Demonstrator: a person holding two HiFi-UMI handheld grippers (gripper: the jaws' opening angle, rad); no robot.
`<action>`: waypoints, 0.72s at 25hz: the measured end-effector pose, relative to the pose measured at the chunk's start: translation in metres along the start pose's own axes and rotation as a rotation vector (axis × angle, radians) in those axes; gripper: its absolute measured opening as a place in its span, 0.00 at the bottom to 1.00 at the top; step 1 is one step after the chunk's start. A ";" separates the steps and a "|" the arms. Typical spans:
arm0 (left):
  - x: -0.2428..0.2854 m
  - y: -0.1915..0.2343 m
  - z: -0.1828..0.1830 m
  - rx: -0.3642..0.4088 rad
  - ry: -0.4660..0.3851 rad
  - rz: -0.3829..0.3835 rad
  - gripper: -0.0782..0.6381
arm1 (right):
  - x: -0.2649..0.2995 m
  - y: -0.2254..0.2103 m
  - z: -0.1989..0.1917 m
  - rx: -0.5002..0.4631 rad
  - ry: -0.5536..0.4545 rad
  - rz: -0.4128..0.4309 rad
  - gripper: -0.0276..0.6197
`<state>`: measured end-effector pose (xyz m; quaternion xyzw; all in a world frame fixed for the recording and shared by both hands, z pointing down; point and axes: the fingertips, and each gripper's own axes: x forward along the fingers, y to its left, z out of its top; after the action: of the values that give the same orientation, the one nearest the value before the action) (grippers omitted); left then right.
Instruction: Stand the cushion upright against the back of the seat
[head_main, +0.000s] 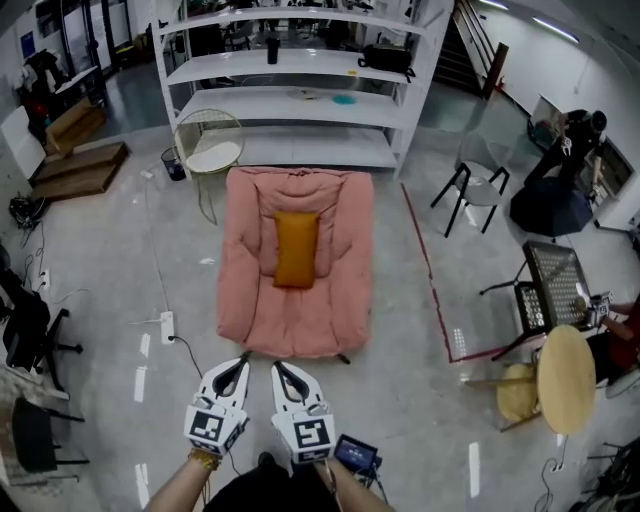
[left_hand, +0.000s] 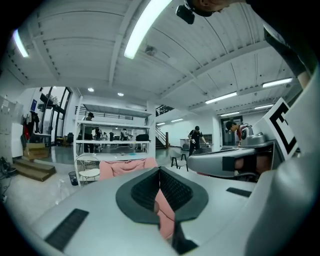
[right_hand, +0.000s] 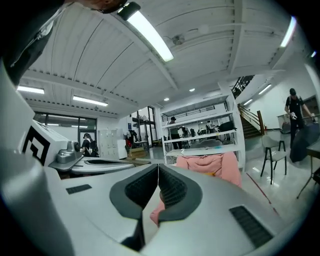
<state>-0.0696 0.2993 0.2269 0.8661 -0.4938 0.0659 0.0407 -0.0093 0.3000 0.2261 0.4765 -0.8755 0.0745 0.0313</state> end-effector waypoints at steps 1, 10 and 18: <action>0.007 -0.003 0.001 0.004 0.003 0.002 0.13 | 0.003 -0.006 0.000 0.010 0.002 0.002 0.07; 0.056 -0.009 0.009 0.012 0.028 0.059 0.13 | 0.023 -0.040 0.011 -0.015 -0.018 0.044 0.07; 0.093 0.028 0.004 0.006 0.030 0.052 0.13 | 0.068 -0.064 0.001 -0.021 0.020 0.030 0.07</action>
<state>-0.0465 0.2054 0.2372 0.8519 -0.5154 0.0813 0.0440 0.0072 0.2090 0.2404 0.4620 -0.8830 0.0704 0.0439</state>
